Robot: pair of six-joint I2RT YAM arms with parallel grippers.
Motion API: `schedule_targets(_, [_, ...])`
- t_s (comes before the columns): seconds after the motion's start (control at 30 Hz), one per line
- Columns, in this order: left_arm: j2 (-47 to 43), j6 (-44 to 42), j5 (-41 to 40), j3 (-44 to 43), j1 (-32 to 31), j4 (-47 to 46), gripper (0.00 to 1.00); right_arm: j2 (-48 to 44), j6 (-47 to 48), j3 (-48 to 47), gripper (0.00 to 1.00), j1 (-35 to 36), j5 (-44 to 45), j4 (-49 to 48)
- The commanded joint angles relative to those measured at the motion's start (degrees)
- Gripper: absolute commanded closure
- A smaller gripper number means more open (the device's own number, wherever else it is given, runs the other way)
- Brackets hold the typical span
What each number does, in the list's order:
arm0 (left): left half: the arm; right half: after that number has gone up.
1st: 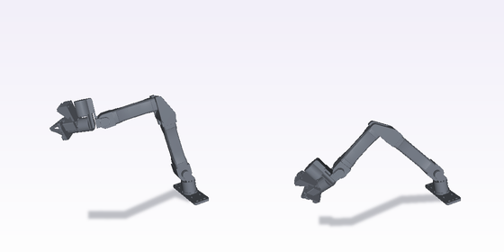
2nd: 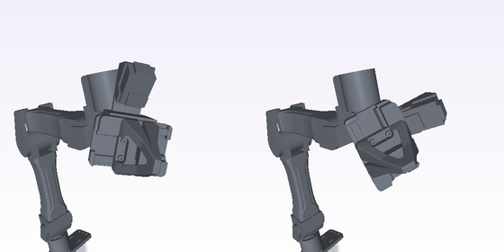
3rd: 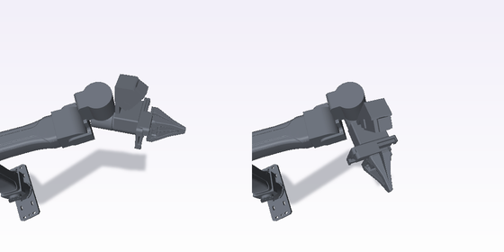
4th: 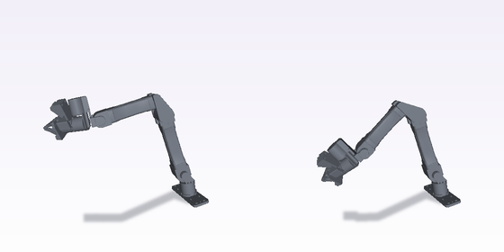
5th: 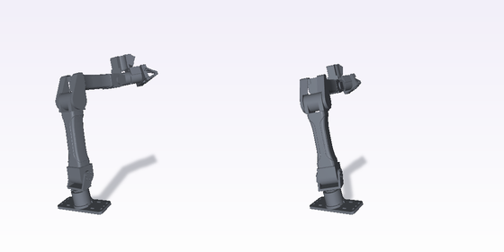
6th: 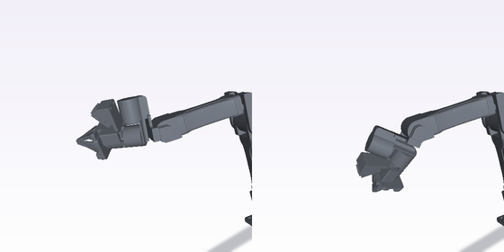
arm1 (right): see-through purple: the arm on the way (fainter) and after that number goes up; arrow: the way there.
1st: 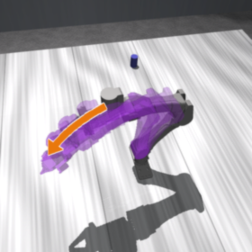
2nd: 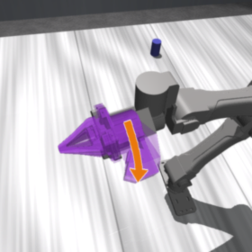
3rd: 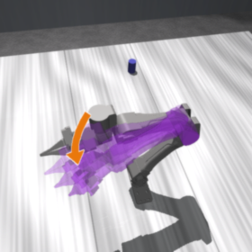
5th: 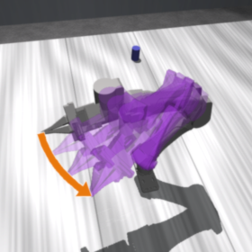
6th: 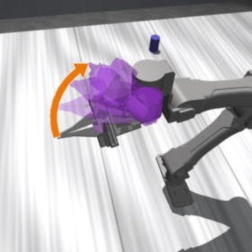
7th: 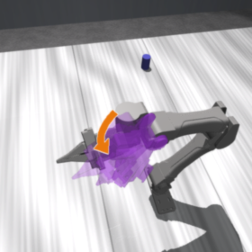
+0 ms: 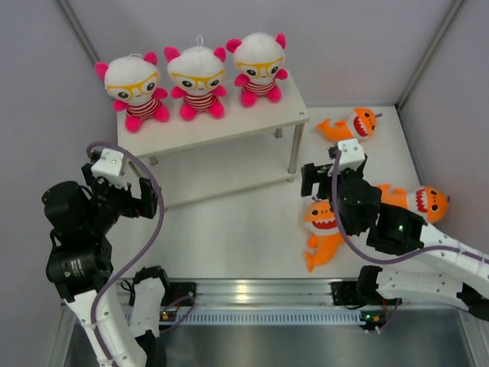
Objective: Place and organize the stuffed toys onto the shelf
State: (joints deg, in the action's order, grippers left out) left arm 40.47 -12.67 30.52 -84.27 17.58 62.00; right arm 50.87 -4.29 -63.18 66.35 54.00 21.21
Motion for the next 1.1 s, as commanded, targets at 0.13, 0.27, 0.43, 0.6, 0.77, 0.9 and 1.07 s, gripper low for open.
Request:
schedule_targets(0.13, [-3.4, -6.4, -6.0, 9.7, 0.3, 6.3, 0.02, -3.1, -36.0, 15.4, 0.07, -12.2, -13.7, 24.3])
schedule_targets(0.27, [-3.9, -6.2, -6.4, 11.5, -0.1, 6.3, 0.02, -0.9, -39.5, 21.1, 0.13, -23.0, -20.3, 24.0])
schedule_targets(0.43, [-4.8, -6.6, -8.8, 13.7, -0.8, 6.3, 0.02, 0.9, -39.8, 27.7, 0.3, -26.5, -26.1, 15.7])
schedule_targets(0.6, [-4.7, -6.6, -10.6, 14.4, -1.1, 6.5, 0.02, 3.9, -39.6, 29.5, 0.31, -26.4, -29.6, 13.2])
schedule_targets(0.77, [-4.2, -6.7, -10.5, 14.2, -1.2, 6.4, 0.02, 3.2, -38.5, 30.2, 0.83, -26.4, -33.7, 12.1])
schedule_targets(0.9, [-4.2, -6.5, -10.6, 14.2, -1.2, 6.4, 0.02, -1.5, -35.3, 29.3, 1.0, -25.0, -35.1, 11.3])
schedule_targets(1.07, [-4.1, -6.5, -11.0, 14.2, -1.2, 6.4, 0.02, -9.7, -23.8, 28.9, 1.0, -14.1, -30.0, -2.7])
